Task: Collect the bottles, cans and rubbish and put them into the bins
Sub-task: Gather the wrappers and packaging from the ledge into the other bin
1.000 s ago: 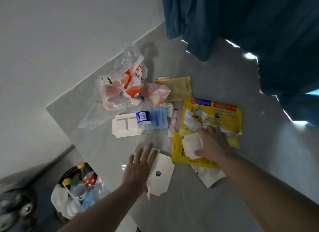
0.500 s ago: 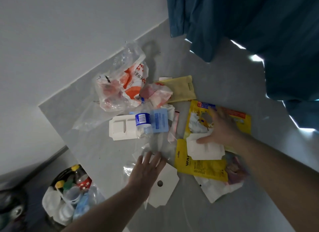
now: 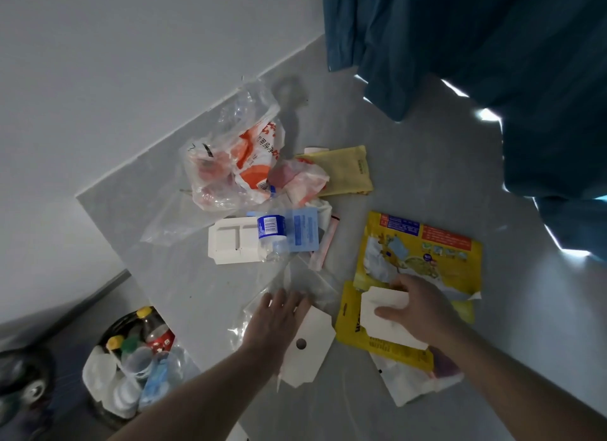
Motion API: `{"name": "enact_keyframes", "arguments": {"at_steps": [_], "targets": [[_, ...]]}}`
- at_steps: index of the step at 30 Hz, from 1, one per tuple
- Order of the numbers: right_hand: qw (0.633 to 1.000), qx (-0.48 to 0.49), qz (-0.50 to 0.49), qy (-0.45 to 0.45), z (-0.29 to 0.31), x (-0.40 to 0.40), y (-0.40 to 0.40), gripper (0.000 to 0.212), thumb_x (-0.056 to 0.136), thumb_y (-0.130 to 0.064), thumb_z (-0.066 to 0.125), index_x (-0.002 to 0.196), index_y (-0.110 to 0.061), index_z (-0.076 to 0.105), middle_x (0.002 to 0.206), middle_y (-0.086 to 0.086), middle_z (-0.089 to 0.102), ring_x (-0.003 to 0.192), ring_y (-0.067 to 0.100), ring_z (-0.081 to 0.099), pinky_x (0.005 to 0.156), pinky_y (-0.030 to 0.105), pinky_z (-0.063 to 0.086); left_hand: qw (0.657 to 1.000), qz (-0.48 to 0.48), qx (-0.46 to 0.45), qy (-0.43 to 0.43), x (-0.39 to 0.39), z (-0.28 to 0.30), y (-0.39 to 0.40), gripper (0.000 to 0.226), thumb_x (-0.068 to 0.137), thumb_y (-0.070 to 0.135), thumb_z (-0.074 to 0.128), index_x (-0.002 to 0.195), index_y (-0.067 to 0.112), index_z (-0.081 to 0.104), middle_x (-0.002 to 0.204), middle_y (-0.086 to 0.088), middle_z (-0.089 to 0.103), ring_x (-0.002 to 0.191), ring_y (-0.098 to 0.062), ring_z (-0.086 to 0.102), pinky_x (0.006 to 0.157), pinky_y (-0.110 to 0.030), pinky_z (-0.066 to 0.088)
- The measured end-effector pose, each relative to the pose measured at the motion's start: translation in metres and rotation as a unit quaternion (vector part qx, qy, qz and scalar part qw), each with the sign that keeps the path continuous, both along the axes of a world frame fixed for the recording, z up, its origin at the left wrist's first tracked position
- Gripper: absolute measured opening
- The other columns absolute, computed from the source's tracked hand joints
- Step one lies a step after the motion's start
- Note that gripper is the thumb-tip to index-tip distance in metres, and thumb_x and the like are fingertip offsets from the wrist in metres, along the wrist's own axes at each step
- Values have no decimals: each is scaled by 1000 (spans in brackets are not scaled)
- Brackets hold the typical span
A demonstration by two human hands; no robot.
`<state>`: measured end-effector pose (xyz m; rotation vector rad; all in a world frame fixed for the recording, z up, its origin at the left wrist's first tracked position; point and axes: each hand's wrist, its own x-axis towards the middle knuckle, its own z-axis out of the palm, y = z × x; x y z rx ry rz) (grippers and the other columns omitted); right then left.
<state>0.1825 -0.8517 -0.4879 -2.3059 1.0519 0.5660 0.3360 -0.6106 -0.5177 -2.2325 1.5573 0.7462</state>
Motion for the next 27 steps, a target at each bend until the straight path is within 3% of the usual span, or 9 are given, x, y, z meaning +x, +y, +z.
{"name": "enact_keyframes", "arguments": {"at_steps": [3,6,10,13,17,22,25,27], "targets": [[998,35,-52,0,-1,-30,9,69,65,-62,83,119,-26,60,115,-8,58,110,17,58,88,35,48,1000,6,10,2,2,-1,6,132,61,41,91,155,17,3,148,-12,32,130,-35,31,112,-46,27],[998,-15,-24,62,-8,-58,25,86,53,-77,72,122,-29,55,127,-5,49,119,25,51,94,42,48,999,28,8,13,2,1,7,123,57,42,93,151,20,17,147,-11,31,131,-33,31,112,-47,26],[992,-62,-74,87,-20,-73,48,83,54,-71,80,119,-25,54,144,5,39,127,32,47,99,43,43,1000,24,-8,9,-2,0,8,117,56,38,93,150,19,26,151,-13,24,134,-34,27,113,-46,27],[982,-37,-183,40,-28,-74,58,76,49,-55,91,108,-19,60,132,11,49,112,33,56,86,39,46,1000,11,-15,4,-4,0,10,114,59,40,92,152,17,29,154,-12,20,139,-35,24,116,-46,24],[966,-2,-257,-25,-11,-75,67,68,59,-42,94,112,-18,59,110,4,61,93,26,59,69,32,39,1000,8,0,9,-2,1,15,103,59,45,91,144,19,39,145,-7,37,130,-30,35,110,-43,28],[938,53,-316,-132,14,-101,75,66,61,-33,95,111,-33,53,106,-7,64,95,21,63,73,37,50,996,69,23,51,1,9,27,75,66,47,86,130,30,53,125,3,65,117,-24,59,95,-39,41],[918,89,-358,-149,35,-125,77,68,65,-23,95,119,-29,54,109,-12,64,95,12,64,69,33,50,989,127,10,76,-2,16,31,66,70,39,83,127,29,53,113,-2,70,106,-28,68,86,-39,53],[911,100,-370,-154,50,-139,79,59,69,-24,93,117,-25,60,106,-9,67,91,11,66,67,33,52,979,177,2,103,-5,24,34,66,69,41,84,124,27,51,111,-3,70,103,-31,68,82,-39,55]]}}
